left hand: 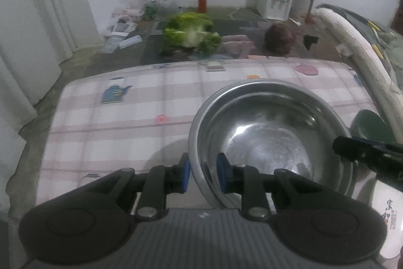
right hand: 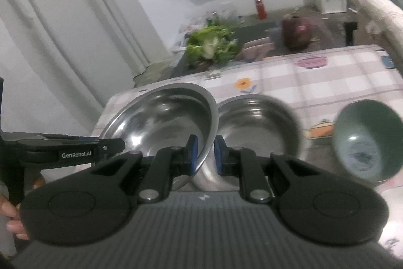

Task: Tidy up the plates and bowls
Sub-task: 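Move the right tool past the steel bowls toward the green bowl, then close the right tool on the rim of the green ceramic bowl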

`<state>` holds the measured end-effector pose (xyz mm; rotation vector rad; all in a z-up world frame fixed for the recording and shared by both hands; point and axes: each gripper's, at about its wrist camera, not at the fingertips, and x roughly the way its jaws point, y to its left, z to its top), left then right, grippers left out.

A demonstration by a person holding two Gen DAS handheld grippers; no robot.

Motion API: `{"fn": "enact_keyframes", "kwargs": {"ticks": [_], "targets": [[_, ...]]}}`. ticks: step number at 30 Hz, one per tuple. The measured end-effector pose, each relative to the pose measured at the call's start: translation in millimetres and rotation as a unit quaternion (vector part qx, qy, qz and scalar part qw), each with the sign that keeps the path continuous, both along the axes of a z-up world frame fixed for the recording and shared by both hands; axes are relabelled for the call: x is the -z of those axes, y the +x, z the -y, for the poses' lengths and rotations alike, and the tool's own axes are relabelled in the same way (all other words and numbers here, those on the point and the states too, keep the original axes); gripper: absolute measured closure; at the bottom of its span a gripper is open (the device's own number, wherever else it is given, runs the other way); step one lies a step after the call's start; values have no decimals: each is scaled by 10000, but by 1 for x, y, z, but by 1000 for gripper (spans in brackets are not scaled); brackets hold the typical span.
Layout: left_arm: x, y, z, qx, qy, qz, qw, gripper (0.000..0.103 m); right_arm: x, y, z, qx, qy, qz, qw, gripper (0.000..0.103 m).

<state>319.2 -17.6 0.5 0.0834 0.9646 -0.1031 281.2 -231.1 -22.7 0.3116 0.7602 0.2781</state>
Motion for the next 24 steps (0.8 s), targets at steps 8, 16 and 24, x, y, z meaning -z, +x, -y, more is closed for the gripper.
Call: {"fn": "enact_keyframes", "kwargs": {"ticks": [8, 16, 24], "targets": [[26, 17, 41, 221, 104, -221, 9995, 79, 20, 7, 35, 222, -156, -160, 9995, 88], [38, 22, 56, 328, 232, -267, 9988, 78, 34, 17, 45, 279, -272, -245, 9989, 86], [35, 17, 55, 371, 336, -106, 9987, 64, 41, 19, 46, 246, -286, -450, 9983, 66]]}}
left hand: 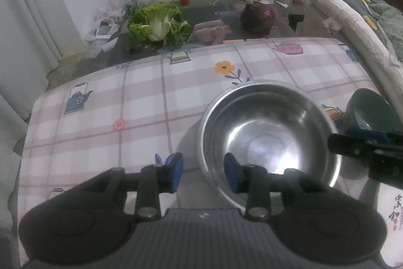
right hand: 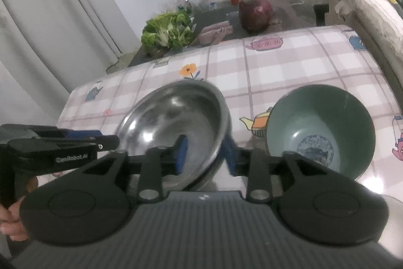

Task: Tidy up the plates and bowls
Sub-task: 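Close the right tool on the rim of the green ceramic bowl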

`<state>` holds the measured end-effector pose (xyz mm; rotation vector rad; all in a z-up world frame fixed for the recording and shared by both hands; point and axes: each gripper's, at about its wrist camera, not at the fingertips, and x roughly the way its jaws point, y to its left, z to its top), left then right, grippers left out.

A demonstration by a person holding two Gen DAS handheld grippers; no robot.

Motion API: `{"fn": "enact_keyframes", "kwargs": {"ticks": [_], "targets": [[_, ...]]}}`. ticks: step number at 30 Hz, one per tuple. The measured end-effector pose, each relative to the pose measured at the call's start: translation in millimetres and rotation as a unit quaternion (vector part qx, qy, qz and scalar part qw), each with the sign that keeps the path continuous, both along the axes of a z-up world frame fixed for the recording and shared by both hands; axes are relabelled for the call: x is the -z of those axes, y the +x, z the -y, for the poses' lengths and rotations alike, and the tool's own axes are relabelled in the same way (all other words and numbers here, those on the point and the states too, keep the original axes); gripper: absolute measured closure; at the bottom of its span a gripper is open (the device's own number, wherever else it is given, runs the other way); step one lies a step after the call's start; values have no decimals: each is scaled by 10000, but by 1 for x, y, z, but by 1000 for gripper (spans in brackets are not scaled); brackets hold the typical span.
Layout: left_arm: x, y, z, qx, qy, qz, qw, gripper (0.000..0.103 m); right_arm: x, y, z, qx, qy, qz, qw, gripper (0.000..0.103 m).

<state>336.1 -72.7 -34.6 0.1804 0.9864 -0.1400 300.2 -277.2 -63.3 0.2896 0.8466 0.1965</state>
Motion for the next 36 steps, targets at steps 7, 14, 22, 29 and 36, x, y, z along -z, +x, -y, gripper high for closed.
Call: {"fn": "enact_keyframes", "kwargs": {"ticks": [7, 14, 22, 29, 36], "targets": [[8, 3, -5, -94, 54, -99, 9999, 64, -3, -5, -1, 43, -164, 102, 9998, 62], [12, 3, -6, -95, -9, -183, 9998, 69, 6, -2, -13, -126, -180, 1, 9998, 68], [12, 3, -9, -182, -88, -177, 9996, 74, 0, -3, -7, 128, -15, 25, 9999, 70], [12, -2, -24, -260, -129, -197, 9994, 74, 14, 3, 1, 192, 122, -257, 9994, 69], [10, -6, -39, -363, -91, -264, 9990, 73, 20, 3, -22, -225, 347, -333, 9986, 71]]}}
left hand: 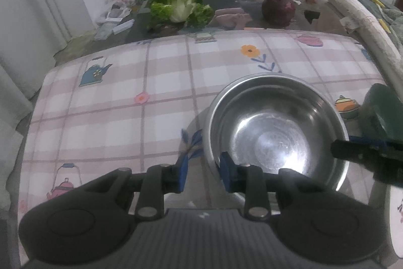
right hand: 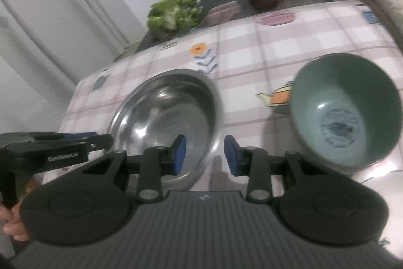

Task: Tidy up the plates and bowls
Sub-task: 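Close the right tool on the rim of the green ceramic bowl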

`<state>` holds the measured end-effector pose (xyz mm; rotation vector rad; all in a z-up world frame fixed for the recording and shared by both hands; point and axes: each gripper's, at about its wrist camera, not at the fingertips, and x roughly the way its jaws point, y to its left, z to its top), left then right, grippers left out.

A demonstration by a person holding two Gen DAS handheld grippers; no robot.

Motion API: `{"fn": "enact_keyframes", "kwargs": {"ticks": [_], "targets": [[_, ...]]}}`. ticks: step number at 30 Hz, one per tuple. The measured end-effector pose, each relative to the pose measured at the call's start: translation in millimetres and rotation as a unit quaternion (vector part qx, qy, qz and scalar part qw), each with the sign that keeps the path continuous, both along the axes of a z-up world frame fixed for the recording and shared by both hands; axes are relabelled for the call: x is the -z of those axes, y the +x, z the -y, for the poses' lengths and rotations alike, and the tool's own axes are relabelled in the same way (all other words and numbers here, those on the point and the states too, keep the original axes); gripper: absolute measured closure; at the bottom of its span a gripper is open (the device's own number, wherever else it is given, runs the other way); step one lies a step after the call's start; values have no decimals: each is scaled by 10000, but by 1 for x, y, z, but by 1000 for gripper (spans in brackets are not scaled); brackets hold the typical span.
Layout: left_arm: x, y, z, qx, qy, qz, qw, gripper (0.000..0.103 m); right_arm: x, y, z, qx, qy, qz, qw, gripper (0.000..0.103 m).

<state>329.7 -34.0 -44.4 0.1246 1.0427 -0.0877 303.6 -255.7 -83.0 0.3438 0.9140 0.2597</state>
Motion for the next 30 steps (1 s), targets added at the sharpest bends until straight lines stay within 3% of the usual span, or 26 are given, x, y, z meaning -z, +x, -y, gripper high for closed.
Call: {"fn": "enact_keyframes", "kwargs": {"ticks": [3, 10, 17, 21, 25, 30], "targets": [[-3, -3, -5, -25, -23, 64, 10000, 73, -2, -2, -8, -175, -41, -3, 9998, 70], [-23, -18, -1, 105, -27, 345, 9993, 55, -15, -14, -1, -240, -218, 108, 9994, 69], [-58, -41, 22, 602, -270, 812, 9945, 37, -44, -48, 39, -16, -469, 376, 9982, 60], [-68, -44, 49, 1034, -600, 820, 9894, 22, -62, -69, 78, 338, -547, 574, 9963, 58], [-64, -41, 91, 1428, -588, 764, 9850, 21, -72, -79, 118, 708, -530, 671, 9938, 57], [-45, -29, 145, 1646, -643, 594, 9825, 25, -61, -74, 165, 1036, -52, 453, 9936, 57]]}}
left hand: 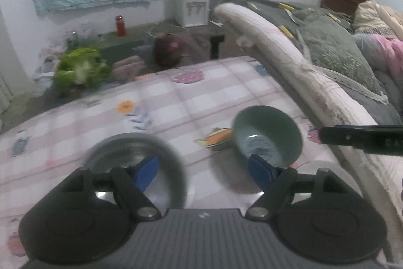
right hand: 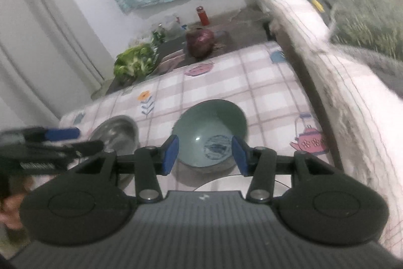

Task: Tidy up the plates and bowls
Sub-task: 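Close the right tool on the rim of the green ceramic bowl, then lift the green bowl with the right tool and carry it over a steel bowl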

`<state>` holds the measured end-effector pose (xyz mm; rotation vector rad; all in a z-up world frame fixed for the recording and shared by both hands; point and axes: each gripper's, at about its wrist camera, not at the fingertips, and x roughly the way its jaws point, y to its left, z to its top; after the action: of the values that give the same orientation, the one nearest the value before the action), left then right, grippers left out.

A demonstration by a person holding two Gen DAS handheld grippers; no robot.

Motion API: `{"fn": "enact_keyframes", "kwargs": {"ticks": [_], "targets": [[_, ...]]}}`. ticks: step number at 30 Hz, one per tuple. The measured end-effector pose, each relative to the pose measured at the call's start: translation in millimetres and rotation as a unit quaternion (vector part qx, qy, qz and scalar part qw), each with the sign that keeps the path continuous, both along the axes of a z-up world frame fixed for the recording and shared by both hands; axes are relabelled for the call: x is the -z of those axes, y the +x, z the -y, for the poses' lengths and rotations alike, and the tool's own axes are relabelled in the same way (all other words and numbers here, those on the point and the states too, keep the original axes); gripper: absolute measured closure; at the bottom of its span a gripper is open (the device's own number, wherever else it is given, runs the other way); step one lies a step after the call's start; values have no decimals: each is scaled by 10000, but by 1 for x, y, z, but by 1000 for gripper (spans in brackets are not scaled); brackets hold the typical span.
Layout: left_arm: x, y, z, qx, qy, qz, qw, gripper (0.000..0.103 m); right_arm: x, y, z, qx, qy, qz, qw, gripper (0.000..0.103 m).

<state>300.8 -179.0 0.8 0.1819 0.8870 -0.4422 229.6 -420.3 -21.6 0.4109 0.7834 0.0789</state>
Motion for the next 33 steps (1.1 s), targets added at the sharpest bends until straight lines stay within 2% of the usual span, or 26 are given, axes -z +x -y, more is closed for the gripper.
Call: {"fn": "enact_keyframes", "kwargs": {"ticks": [6, 10, 17, 21, 25, 33], "targets": [[28, 23, 45, 27, 215, -352, 9991, 43, 27, 23, 20, 77, 350, -276, 9990, 62], [39, 32, 60, -11, 264, -573, 9980, 56, 42, 39, 21, 69, 396, -387, 9984, 67], [53, 38, 72, -15, 331, -862, 9957, 80, 60, 57, 29, 57, 476, -550, 9973, 81], [56, 41, 72, -131, 371, -875, 9954, 86, 67, 61, 32, 31, 617, -629, 9961, 91], [56, 44, 68, -256, 240, -967, 9947, 88, 68, 60, 33, 26, 620, -597, 9963, 92], [53, 38, 55, -433, 228, -1023, 9936, 88, 68, 64, 27, -107, 676, -564, 9961, 93]]}}
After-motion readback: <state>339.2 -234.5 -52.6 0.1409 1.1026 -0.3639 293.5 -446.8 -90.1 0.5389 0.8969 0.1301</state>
